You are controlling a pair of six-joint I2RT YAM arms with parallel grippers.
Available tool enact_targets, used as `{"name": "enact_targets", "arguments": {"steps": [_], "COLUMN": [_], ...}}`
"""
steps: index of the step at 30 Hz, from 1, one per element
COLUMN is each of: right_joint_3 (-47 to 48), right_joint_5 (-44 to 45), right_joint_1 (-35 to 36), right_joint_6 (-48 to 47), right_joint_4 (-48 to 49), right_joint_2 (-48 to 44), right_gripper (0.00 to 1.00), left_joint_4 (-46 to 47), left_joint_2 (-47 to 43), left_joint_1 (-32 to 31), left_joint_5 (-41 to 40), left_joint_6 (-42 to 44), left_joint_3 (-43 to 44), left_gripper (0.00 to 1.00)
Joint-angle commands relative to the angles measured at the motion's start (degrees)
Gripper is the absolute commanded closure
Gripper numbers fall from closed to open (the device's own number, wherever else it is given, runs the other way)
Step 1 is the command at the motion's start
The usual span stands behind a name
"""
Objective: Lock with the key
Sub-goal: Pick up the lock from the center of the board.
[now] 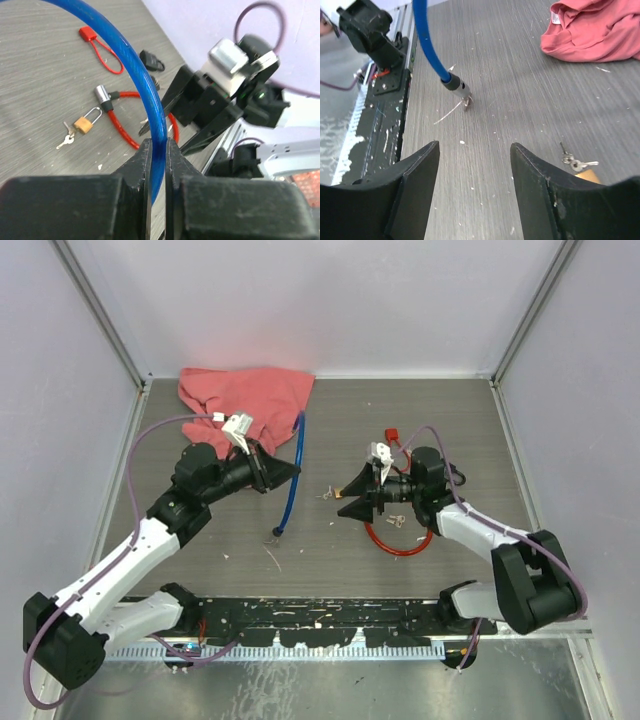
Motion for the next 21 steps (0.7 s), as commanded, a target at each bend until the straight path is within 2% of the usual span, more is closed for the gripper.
{"name": "enact_targets", "arguments": {"steps": [1, 7, 12, 21], "right_joint_3": [-3.47, -7.16, -7.67, -8.37], "right_joint_5": [4.17, 7.58, 8.56, 7.5], "right_joint_1": [1.98, 6.51, 9.66, 11.81], "right_joint_6": [17.89, 17.93, 16.96, 16.94], "right_joint_4": [25.69, 34.76, 36.88, 40.43], "right_joint_2": [2.95, 5.24, 6.05, 6.18], "right_gripper": [0.35, 0.28, 0.26, 0.25], "left_joint_4": [16.56, 21.29, 26.72, 34.53], "left_joint_2": [-2.96, -5.46, -6.23, -2.63], "left_joint_1": [-0.02, -0.02, -0.91, -9.34], "left_joint_5": [-3.4, -7.54, -9.42, -17.14], "left_joint_6": [-8.8, -15.06, -20.24, -20.81], "left_joint_3": [-1.28, -3.43, -5.54, -6.72], "left_gripper": [1.0, 1.0, 1.0, 1.0]}}
